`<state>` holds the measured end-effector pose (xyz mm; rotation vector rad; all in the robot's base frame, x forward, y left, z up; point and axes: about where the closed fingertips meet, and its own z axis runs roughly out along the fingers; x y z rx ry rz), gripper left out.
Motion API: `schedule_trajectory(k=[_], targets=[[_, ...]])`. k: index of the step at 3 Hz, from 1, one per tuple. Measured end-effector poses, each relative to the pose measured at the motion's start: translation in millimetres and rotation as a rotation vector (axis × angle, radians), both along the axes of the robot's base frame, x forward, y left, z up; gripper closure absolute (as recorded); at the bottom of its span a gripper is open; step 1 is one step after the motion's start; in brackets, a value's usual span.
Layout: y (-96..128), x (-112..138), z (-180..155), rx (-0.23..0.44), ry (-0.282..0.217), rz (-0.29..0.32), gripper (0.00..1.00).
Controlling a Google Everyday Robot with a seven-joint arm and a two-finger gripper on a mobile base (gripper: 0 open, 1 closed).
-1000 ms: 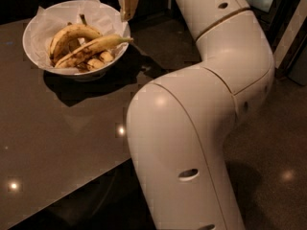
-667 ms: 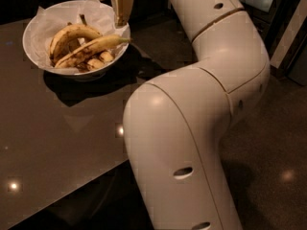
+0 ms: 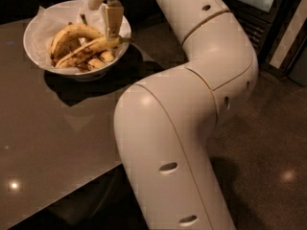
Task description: Pick banana from white bowl
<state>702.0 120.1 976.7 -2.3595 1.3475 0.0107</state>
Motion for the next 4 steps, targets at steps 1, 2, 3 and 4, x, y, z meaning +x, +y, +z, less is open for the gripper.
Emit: schedule_trajectory(k=[1, 2, 3, 4], targets=[[10.9, -1.8, -11.8, 0.010, 0.047, -0.011, 0.39], [17.7, -2.7, -19.0, 0.016, 0.078, -0.020, 0.39], [21.7, -3.1, -23.5, 0.016, 0.097, -0.026, 0.36], [26.1, -4.0, -28.6, 0.014, 0.114, -0.023, 0.38]])
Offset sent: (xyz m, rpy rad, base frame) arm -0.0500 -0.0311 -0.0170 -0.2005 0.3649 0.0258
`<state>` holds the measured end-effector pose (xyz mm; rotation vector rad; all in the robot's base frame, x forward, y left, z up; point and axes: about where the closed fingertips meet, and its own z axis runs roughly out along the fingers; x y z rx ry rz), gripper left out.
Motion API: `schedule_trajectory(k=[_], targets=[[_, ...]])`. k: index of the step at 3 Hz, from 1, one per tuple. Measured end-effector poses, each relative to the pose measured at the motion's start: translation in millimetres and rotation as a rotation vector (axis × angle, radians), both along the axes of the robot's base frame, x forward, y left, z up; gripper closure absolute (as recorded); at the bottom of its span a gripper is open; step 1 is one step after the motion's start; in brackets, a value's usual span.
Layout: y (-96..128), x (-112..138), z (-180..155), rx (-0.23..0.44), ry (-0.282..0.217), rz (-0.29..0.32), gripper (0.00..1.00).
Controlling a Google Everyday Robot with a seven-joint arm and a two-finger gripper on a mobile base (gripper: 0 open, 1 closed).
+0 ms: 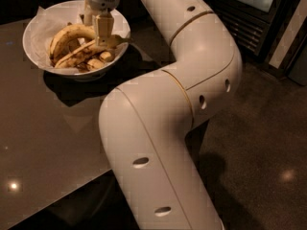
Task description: Pick banana from white bowl
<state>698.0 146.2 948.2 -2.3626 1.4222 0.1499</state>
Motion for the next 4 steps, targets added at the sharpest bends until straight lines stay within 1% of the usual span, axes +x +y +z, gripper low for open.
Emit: schedule_trajectory(k=[1, 4], targets=[[2.9, -0.4, -4.4, -0.006, 0.012, 0.004, 0.49], [5.9, 3.3, -21.3, -0.055, 0.020, 0.040, 0.48]])
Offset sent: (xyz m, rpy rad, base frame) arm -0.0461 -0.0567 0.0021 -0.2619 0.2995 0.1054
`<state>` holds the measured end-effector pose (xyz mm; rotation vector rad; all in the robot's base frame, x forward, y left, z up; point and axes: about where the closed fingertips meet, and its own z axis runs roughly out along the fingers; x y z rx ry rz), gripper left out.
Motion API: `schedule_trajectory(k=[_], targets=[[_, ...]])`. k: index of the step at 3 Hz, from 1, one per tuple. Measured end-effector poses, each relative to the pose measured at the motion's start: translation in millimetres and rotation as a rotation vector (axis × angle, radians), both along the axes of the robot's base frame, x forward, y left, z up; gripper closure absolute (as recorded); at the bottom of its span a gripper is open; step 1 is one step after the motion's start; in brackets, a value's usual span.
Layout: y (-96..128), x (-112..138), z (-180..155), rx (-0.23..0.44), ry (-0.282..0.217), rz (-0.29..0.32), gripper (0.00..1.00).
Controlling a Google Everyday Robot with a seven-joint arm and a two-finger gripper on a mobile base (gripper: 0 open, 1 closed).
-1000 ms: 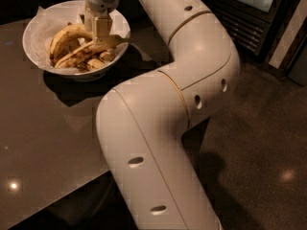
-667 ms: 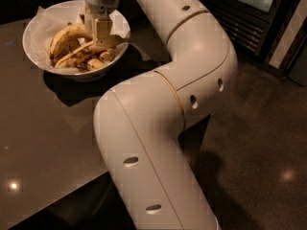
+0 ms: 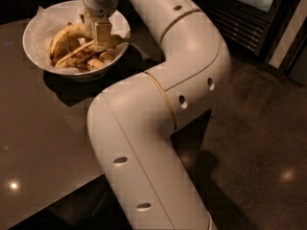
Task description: Pick banana from white bowl
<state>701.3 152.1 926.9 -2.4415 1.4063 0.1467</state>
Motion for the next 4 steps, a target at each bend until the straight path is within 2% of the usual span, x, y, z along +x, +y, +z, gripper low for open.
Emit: schedule_trajectory(k=[4], targets=[[0.2, 3.9, -22.8, -0.077, 0.010, 0.043, 0.46]])
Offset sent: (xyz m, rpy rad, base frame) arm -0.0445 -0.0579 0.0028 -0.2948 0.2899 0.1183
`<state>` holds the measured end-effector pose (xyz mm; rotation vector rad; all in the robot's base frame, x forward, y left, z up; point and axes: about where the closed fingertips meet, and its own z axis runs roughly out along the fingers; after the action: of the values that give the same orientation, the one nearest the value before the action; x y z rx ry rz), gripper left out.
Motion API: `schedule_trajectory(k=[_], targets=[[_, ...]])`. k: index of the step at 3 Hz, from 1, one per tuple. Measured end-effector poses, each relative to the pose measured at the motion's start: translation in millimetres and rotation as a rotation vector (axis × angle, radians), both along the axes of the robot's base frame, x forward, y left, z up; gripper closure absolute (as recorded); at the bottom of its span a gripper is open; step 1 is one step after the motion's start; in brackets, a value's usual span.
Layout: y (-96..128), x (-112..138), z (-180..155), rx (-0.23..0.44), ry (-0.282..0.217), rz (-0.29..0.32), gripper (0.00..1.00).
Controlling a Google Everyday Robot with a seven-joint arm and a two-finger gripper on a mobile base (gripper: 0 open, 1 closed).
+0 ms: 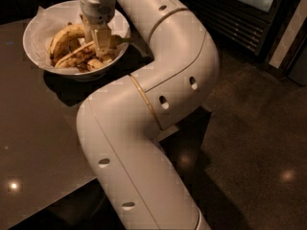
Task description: Pick banana from white bowl
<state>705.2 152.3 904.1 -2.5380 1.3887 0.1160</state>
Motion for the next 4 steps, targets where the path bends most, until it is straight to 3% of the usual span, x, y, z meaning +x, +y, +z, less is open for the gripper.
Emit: schedule_trajectory(k=[2, 3, 4], targets=[[-0.1, 0.0, -0.1, 0.000, 0.000, 0.000, 0.88], [-0.1, 0.0, -0.1, 0.000, 0.000, 0.000, 1.00], [3.6, 9.3, 4.8, 0.029, -0.040, -0.012, 1.00]])
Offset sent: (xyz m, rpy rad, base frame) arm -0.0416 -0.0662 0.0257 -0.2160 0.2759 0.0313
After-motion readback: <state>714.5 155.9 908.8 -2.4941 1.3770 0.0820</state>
